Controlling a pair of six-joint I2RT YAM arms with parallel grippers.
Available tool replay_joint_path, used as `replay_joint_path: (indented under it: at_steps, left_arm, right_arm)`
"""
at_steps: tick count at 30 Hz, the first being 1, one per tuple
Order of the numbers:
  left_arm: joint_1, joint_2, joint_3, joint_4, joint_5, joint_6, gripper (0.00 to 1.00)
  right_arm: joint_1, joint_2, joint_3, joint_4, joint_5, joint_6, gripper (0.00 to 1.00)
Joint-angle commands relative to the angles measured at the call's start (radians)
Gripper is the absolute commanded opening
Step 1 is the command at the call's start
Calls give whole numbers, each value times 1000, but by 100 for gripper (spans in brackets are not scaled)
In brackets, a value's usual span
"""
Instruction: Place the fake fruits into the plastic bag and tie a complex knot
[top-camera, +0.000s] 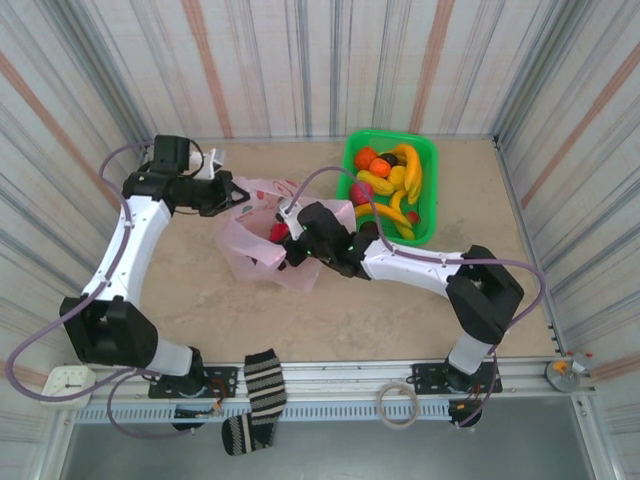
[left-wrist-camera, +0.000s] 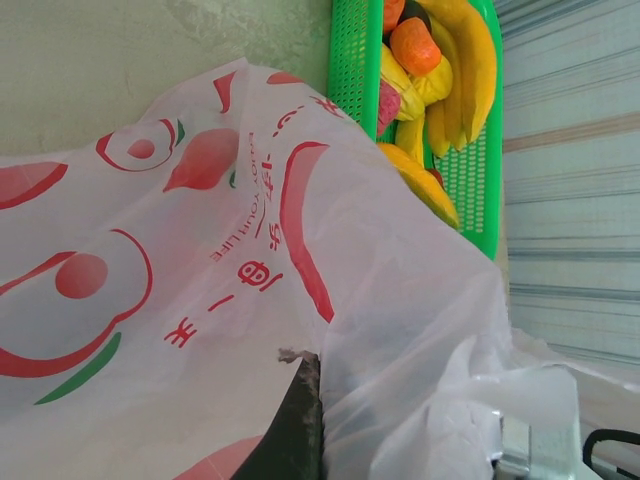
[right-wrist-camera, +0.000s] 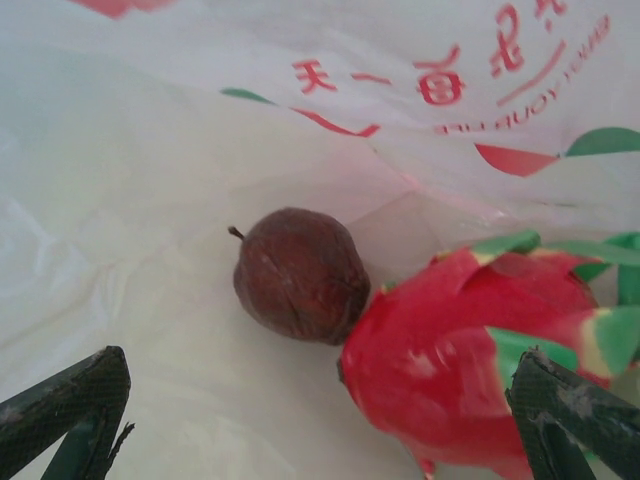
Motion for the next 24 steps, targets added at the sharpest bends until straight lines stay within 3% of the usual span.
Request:
replay_joint_path:
  at_steps: [1,13,24]
  left_arm:
    - [10,-33,-15,-6,31,13,0]
    - [14,-31,-13,2,16,-6,0]
    - [13,-32,-22,11,10,-7,0]
  right_arm:
    - [-3,-63,-37,-56,25,-31,100]
    - [4,-284,-198,-117,-21,-77,99]
    - [40,-424,-176,-197,-125,-107,99]
